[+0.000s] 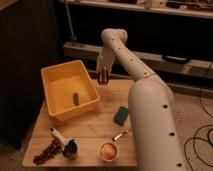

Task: Wipe table surface with eraser

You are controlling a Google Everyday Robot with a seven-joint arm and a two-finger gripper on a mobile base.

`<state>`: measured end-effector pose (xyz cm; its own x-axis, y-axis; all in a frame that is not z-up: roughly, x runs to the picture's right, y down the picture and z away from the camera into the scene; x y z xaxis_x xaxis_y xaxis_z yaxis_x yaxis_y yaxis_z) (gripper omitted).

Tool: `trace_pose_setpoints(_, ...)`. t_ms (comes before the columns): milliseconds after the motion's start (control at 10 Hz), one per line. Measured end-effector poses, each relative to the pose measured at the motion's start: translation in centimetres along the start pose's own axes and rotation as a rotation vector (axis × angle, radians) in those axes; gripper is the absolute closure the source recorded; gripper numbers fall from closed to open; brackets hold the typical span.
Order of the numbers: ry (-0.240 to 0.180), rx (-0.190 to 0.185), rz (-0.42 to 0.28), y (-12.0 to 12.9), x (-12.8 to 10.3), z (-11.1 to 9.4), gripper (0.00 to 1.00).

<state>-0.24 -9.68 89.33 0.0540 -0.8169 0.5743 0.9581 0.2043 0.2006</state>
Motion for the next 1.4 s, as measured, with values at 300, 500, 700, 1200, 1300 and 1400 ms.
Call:
trace_pose_setpoints(300,-0.028,-0.030,0.076,3.3,-2.2,4.7,1.00)
trace_pose_setpoints(500,-0.044,-0.035,0.111,4.4,-4.8,7.5,1.00)
trace_pose_setpoints(700,-0.057,-0.037,0.141,5.0,-7.7,8.8,1.00)
trace_pose_setpoints(1200,-0.074,-0.034,0.168,5.8,-15.3,9.2,1.00)
trace_pose_setpoints(1300,-0.082,-0.028,0.173,6.3,-16.3,9.8,1.00)
trace_pose_setpoints(1400,-0.089,-0.020,0.183,6.8,-17.3,10.4,1.00)
